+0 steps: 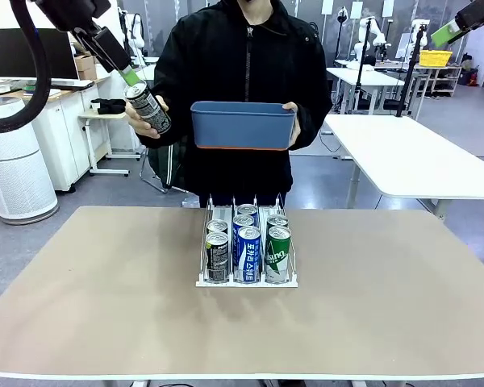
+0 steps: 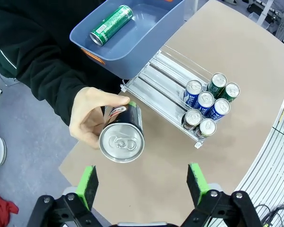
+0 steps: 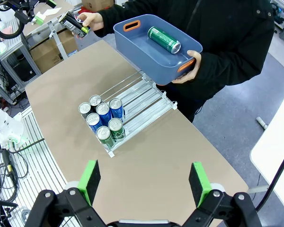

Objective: Fill the beverage cans into the dispenser.
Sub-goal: Pick up the Pepsi coke handed by the human.

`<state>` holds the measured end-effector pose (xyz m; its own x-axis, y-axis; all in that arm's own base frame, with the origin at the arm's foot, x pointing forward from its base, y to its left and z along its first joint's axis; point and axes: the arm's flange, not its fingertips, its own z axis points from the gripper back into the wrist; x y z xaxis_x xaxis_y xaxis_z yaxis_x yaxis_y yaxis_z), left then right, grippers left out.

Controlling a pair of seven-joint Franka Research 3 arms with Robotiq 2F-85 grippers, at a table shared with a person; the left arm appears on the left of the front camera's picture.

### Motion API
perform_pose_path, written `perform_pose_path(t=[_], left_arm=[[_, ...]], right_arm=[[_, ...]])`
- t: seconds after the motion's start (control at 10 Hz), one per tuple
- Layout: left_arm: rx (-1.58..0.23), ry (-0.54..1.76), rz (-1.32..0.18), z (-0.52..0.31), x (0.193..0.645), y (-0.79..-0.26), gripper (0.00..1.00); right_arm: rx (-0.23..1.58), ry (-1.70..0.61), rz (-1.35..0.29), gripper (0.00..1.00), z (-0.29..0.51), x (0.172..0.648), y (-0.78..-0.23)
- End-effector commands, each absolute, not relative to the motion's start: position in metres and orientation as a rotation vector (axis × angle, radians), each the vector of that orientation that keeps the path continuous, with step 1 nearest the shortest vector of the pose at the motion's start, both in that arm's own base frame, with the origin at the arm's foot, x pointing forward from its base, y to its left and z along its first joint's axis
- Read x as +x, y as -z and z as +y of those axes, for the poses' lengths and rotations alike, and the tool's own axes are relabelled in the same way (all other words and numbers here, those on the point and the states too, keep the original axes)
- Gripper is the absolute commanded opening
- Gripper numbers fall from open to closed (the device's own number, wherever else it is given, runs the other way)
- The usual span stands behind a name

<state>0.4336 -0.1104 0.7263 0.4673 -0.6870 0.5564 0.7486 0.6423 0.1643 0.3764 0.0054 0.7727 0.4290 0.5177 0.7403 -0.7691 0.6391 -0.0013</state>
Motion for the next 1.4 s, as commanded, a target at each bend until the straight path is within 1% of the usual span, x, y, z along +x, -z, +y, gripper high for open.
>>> perform_pose_path(t=[0.0, 0.3, 0.5, 0.8, 1.3], left_arm=[[-0.108, 0.872, -0.630, -0.110, 0.433, -0.726, 1.00], [-0.108, 0.882, -0.631, -0.111, 0.434, -0.727, 1.00], [-0.077, 0.959, -0.620, -0.107, 0.442, -0.722, 1.00], [-0.038, 0.985, -0.671, -0.108, 0.450, -0.715, 1.00], [-0.067, 0.983, -0.694, -0.109, 0.468, -0.703, 1.00]], right_arm=[[0.367, -0.826, -0.776, 1.00, 0.006, 0.376, -0.771], [0.367, -0.826, -0.776, 1.00, 0.006, 0.376, -0.771], [0.367, -0.826, -0.776, 1.00, 0.006, 0.376, -0.771], [0.367, -0.826, -0.776, 1.00, 0.006, 0.376, -0.771], [0.367, -0.826, -0.776, 1.00, 0.006, 0.376, -0.771]])
